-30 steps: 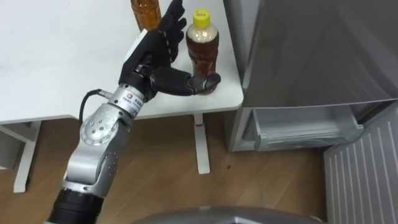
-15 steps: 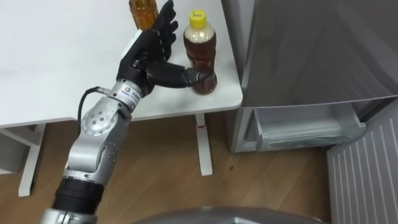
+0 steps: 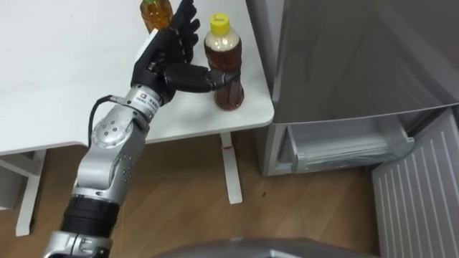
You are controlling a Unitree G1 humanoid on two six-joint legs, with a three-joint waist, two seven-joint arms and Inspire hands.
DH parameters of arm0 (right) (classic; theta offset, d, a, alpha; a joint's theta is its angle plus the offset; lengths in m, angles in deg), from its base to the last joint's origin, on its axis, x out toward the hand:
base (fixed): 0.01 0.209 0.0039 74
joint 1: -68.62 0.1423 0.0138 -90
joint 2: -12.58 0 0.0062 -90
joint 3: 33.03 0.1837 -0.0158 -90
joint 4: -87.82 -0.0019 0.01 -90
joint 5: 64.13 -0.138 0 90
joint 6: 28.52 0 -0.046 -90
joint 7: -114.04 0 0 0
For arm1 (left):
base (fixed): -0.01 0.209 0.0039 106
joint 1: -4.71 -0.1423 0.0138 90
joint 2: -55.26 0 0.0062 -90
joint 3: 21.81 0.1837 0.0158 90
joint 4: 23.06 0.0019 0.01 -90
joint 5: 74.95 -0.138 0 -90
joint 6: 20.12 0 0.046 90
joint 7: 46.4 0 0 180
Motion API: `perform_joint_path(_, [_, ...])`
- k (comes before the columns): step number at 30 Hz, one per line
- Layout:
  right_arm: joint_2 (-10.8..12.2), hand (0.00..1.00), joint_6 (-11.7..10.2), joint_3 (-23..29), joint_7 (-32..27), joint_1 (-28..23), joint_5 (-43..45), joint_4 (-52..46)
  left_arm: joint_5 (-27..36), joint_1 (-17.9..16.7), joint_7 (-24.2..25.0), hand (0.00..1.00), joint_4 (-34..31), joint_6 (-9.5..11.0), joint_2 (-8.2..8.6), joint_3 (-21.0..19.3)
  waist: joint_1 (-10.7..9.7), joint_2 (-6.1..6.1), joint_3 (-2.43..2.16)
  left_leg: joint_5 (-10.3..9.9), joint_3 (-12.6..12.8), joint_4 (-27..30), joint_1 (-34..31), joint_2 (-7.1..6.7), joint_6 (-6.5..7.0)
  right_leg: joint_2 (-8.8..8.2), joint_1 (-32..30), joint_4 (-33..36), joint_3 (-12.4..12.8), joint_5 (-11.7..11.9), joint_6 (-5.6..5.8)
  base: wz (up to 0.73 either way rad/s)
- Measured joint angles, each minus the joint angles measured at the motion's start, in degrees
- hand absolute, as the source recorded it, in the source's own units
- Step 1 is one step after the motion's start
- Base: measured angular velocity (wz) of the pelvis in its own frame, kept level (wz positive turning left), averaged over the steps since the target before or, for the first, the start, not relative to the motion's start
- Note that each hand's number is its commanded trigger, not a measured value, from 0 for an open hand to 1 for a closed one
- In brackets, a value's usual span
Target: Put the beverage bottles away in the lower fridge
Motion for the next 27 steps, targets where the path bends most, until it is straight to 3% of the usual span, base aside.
perform_joint_path(5, [0.27, 0.00, 0.05, 0.08, -0.04, -0.23, -0.01, -1.09, -0.01, 1.58, 0.83, 0.00, 2.45, -1.17, -0.09, -0.01, -0.13, -0.21, -0.07, 0.00, 0.25, -0.04, -0.10, 0.01, 0.00, 0.00, -0.33, 0.02, 0.28, 0.00, 0.00, -0.03])
perform_joint_path(27, [0.64, 0.00, 0.34, 0.88, -0.08, -0.20, -0.02, -1.51, 2.33, 3.23, 2.01, 0.00, 5.17, -1.21, -0.14, 0.04, -1.63, 0.20, -0.40, 0.01, 1.45, -0.83, 0.60, 0.04, 0.01, 0.03, -0.44, 0.06, 1.84, 0.01, 0.00, -0.02])
